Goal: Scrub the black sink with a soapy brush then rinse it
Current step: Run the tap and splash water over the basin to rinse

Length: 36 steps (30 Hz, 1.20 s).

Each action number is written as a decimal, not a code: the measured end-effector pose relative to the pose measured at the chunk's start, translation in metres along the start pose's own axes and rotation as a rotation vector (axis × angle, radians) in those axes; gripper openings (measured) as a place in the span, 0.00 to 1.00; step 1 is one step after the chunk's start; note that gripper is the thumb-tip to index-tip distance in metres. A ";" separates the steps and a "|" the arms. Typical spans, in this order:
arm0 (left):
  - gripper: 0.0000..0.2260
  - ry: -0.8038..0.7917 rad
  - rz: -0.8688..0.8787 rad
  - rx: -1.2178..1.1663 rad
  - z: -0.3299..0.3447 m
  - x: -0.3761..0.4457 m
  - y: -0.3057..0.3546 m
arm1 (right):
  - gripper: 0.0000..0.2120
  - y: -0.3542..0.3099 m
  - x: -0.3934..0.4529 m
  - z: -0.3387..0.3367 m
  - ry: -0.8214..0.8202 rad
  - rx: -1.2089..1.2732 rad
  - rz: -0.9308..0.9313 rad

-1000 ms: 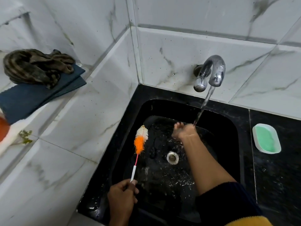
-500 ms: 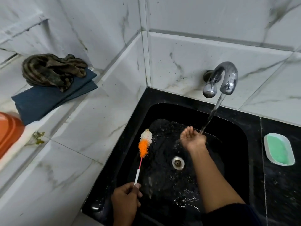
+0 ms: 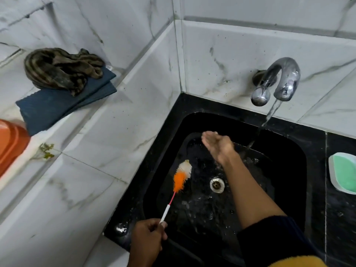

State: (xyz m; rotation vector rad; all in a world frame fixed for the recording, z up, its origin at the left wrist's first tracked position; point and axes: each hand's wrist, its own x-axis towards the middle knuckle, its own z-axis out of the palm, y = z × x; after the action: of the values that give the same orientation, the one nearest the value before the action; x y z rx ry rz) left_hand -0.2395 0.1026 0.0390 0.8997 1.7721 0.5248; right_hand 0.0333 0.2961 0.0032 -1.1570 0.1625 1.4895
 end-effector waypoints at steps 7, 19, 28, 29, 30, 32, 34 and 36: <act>0.11 -0.057 -0.011 0.091 -0.005 -0.006 0.000 | 0.14 0.009 -0.013 0.008 -0.081 -0.153 0.184; 0.15 -0.018 0.021 0.105 0.006 0.002 0.013 | 0.25 0.009 0.007 -0.067 0.295 0.368 0.088; 0.13 0.031 0.089 0.093 0.010 0.011 0.038 | 0.28 -0.047 0.009 -0.027 0.183 0.557 -0.069; 0.13 0.032 0.096 0.094 0.011 0.013 0.040 | 0.27 -0.041 0.002 -0.032 0.212 0.598 -0.048; 0.12 0.028 0.100 0.097 0.013 0.014 0.042 | 0.26 -0.034 -0.004 -0.039 0.242 0.615 -0.029; 0.12 0.018 0.107 0.098 0.015 0.016 0.045 | 0.23 -0.021 -0.014 -0.050 0.279 0.706 0.040; 0.12 0.011 0.115 0.106 0.018 0.018 0.047 | 0.23 -0.006 -0.021 -0.061 0.287 0.796 0.113; 0.12 0.003 0.124 0.115 0.022 0.020 0.049 | 0.20 0.007 -0.025 -0.070 0.257 0.841 0.142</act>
State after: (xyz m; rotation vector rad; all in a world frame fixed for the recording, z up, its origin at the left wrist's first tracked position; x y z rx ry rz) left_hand -0.2068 0.1477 0.0535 1.0942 1.7711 0.5079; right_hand 0.0615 0.2299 -0.0175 -0.6390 0.9654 1.1829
